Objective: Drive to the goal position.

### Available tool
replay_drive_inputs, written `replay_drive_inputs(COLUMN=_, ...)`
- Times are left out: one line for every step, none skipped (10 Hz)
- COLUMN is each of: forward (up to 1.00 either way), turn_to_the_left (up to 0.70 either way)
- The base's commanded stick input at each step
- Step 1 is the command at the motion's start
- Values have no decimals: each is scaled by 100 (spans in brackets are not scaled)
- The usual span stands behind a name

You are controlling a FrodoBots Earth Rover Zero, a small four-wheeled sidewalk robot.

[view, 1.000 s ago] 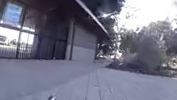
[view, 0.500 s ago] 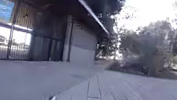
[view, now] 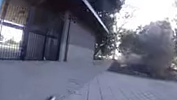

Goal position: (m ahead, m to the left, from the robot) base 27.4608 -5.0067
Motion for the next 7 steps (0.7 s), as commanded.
replay_drive_inputs(forward=100, turn_to_the_left=0)
replay_drive_inputs(forward=100, turn_to_the_left=0)
replay_drive_inputs(forward=100, turn_to_the_left=0)
replay_drive_inputs(forward=100, turn_to_the_left=0)
replay_drive_inputs(forward=100, turn_to_the_left=0)
replay_drive_inputs(forward=100, turn_to_the_left=0)
replay_drive_inputs(forward=100, turn_to_the_left=0)
